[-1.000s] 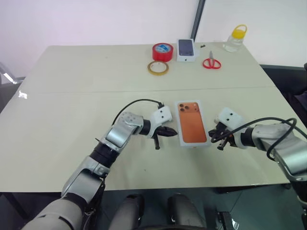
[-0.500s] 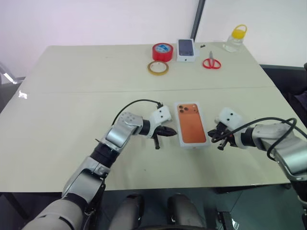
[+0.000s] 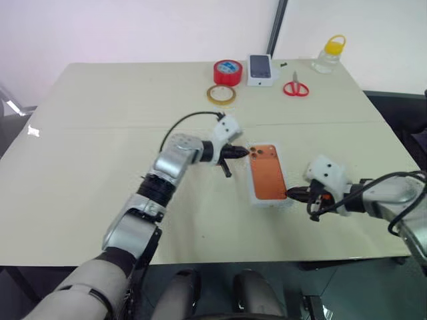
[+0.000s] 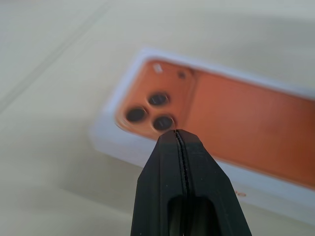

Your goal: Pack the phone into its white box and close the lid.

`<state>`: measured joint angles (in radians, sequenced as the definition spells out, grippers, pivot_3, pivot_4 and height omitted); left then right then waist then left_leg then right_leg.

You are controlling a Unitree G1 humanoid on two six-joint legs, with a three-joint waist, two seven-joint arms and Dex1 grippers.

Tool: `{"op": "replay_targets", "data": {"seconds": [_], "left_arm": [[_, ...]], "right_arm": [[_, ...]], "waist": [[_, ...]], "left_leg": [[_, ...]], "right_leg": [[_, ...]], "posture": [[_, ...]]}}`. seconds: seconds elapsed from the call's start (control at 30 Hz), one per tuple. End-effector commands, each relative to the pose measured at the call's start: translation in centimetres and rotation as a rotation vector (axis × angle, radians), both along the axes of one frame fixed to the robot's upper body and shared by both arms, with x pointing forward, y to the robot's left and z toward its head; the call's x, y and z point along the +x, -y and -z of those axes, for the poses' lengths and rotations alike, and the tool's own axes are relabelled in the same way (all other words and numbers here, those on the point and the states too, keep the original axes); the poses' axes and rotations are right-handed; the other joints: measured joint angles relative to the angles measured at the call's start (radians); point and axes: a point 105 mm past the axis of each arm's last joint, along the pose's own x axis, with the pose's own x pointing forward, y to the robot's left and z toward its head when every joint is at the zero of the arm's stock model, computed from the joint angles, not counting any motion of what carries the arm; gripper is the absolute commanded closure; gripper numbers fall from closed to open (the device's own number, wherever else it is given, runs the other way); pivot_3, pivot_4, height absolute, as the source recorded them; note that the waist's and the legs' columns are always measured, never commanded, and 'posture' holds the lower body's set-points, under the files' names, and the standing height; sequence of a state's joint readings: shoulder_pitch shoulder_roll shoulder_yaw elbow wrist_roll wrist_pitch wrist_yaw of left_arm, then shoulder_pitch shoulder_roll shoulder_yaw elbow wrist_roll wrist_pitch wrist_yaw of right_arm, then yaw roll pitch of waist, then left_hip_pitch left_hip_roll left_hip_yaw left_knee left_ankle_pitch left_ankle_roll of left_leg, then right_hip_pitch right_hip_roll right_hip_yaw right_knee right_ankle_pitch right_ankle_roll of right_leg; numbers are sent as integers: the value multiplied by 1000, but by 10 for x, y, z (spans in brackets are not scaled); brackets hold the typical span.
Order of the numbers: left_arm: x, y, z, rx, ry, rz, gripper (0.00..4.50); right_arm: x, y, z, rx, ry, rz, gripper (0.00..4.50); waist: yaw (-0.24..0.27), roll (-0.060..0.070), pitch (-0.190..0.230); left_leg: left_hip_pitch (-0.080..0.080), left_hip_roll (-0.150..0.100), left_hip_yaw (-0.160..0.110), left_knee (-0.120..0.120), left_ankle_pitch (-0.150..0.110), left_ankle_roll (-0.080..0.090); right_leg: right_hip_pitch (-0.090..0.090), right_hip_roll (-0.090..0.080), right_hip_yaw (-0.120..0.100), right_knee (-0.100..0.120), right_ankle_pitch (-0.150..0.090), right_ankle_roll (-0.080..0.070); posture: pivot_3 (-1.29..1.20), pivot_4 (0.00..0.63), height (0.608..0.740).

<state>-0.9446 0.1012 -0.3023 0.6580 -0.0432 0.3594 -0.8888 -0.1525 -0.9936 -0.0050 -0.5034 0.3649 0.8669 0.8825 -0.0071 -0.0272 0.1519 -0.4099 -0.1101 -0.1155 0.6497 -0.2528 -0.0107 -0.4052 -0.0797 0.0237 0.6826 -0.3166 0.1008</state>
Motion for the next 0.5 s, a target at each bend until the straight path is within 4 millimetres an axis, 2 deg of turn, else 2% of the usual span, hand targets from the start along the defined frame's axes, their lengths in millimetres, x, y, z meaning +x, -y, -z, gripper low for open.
{"op": "replay_targets", "data": {"seconds": [0.03,0.17,0.23,0.3,0.37,0.43,0.5], "left_arm": [[3,6,14,110,14,-8,4500],[-1,8,27,165,22,19,4500],[3,7,24,143,42,-9,4500],[11,4,8,68,73,-54,4500],[22,-7,-15,-26,131,-122,4500],[30,-30,-36,-107,174,-200,4500],[32,-56,-49,-156,201,-267,4500]], "right_arm": [[-2,3,15,-63,-20,38,4461],[0,7,19,-81,-15,71,4461],[5,7,12,-71,27,81,4461],[13,11,1,-59,96,95,4461],[24,15,-15,-21,190,122,4461],[36,22,-31,18,282,171,4461],[46,31,-41,39,335,218,4461]], "waist": [[1,0,0],[0,-2,-2],[0,-2,-2],[1,-2,-2],[-4,-2,-2],[-13,-2,-2],[-14,-1,-1]], "left_leg": [[0,0,0,0,0,0],[4,0,0,0,-2,4],[6,0,-1,0,-3,4],[6,0,-1,0,-3,5],[6,0,-1,0,-3,5],[3,0,0,0,-3,4],[1,1,1,-1,0,-1]], "right_leg": [[0,0,0,0,0,0],[5,0,0,-1,0,0],[8,0,-1,-1,0,0],[8,0,0,-2,0,0],[8,0,0,-2,0,0],[3,0,0,0,0,0],[-3,1,3,4,0,0]], "posture": [[0,150,740],[0,150,740],[0,150,740],[0,150,740],[0,150,740],[0,150,740],[0,150,740]]}}
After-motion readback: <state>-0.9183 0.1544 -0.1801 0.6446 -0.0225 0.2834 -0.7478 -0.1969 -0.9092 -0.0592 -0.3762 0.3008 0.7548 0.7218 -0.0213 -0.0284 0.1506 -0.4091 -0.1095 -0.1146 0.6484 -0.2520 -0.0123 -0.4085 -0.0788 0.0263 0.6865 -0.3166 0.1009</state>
